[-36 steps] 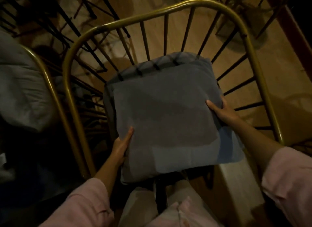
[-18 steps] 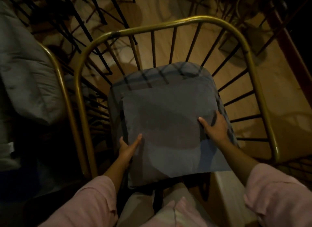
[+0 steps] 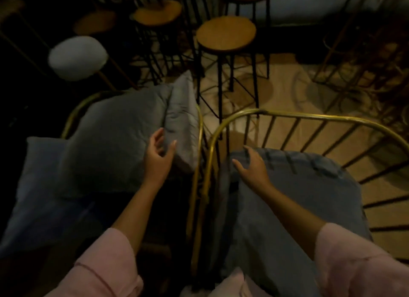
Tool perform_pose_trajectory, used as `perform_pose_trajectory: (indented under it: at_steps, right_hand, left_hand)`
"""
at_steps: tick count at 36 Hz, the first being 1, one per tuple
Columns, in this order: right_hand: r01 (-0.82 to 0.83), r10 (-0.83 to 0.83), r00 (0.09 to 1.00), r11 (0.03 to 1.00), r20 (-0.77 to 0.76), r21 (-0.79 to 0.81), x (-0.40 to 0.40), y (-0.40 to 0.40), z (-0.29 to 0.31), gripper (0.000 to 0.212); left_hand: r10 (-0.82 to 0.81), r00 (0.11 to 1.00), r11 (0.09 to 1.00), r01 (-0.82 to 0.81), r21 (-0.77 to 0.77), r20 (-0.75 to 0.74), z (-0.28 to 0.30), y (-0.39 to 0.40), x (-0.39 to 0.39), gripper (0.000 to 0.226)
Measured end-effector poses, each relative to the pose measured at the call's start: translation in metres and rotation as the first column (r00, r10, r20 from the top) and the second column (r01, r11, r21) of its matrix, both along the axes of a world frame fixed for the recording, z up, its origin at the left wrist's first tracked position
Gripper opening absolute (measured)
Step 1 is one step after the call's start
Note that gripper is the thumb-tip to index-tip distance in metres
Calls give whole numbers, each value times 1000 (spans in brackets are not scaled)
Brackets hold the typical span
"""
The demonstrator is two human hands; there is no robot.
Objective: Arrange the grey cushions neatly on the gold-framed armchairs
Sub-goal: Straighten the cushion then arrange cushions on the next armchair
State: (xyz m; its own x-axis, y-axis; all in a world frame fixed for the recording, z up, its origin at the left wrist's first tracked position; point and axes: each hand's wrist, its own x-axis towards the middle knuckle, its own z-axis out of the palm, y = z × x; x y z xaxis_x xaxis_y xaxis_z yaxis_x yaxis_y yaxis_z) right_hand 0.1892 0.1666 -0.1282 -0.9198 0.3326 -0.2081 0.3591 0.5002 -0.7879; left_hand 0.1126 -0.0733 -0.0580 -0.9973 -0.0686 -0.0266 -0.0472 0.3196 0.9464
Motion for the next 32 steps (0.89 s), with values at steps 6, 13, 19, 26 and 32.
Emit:
perform_pose_trajectory:
  at_steps: [6,13,19,26,32]
  right_hand:
    - [-175,170,984,979,-49,-108,-67,-100,43,67]
    - [-150,162,986,961,30,-233,-121,-202,52,70]
    - [51,-22,996,932,84,-359,-167,-258,38,72]
    - [294,-249,955,848,158,-441,-206,-281,13,94]
    - [343,-272,937,830,218,-439,-224,-280,5,105]
  left_hand:
    - [225,973,969,-218,-121,53,14,-135,-45,56]
    - [416,875,903,-365,-229,246,-20,-263,-77,63]
    - [348,873,908,-223,-354,341,-48,-331,-126,60]
    - [242,822,956,-111,-271,516,-59,-378,-200,77]
    - [147,729,987,-151,-53,668,-48,-380,-225,90]
